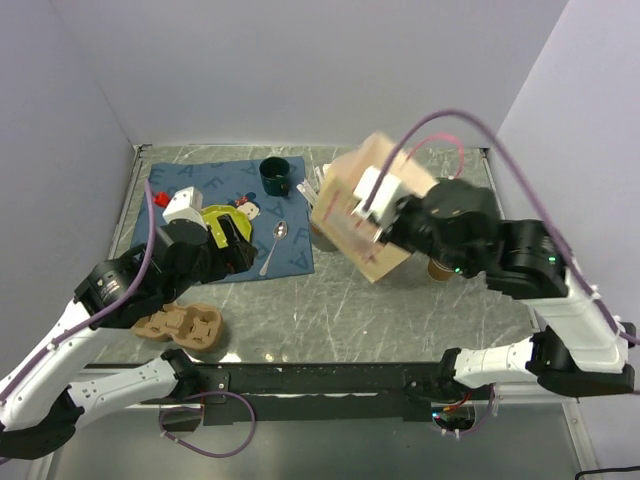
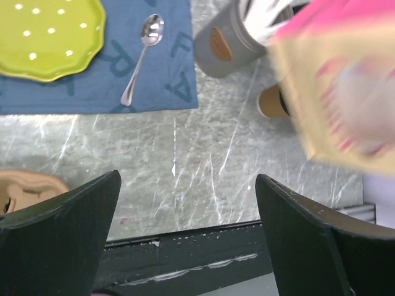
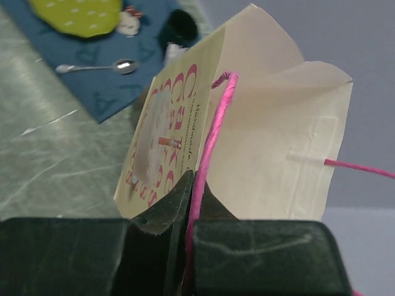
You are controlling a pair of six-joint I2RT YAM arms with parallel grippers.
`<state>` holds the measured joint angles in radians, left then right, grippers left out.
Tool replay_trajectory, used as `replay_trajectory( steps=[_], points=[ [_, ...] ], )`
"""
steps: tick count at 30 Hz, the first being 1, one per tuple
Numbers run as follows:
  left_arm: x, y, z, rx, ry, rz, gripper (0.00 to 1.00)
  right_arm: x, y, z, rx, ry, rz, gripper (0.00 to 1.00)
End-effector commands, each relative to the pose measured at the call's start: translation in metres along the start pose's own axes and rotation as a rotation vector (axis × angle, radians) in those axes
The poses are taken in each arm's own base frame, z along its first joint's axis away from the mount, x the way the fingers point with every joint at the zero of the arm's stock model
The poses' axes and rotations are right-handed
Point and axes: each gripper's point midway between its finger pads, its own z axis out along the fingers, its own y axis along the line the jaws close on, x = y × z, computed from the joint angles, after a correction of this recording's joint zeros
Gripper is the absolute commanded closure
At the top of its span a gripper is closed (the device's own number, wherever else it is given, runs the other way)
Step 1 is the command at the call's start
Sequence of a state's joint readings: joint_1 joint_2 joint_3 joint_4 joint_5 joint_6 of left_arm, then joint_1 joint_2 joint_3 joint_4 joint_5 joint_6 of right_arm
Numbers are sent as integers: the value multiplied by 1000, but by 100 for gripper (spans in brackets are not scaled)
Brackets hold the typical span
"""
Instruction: Pack the takeout coffee
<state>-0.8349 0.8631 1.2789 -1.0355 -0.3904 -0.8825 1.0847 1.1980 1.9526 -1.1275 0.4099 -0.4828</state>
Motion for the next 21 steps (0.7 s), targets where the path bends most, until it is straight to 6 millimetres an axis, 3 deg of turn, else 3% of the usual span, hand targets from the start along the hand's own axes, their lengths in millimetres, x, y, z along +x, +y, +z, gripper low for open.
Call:
replay_trajectory(
  steps=[1,8,10,16,21],
  points=[
    [-11,10,-3,-109,-26,-96,3,-3,51,0,-198,-46,-65,100],
    [-11,15,0,-220,-14,-219,1,2,121,1,-451,-154,-118,100],
    [-18,8,-4,-224,-16,-268,1,0,133,-6,-502,-194,-118,100],
    [-19,10,-14,-218,-24,-343,1,24,149,-23,-573,-129,-152,100],
    [-6,13,-10,-159,-13,-356,1,48,153,-34,-602,-80,-195,100]
  ],
)
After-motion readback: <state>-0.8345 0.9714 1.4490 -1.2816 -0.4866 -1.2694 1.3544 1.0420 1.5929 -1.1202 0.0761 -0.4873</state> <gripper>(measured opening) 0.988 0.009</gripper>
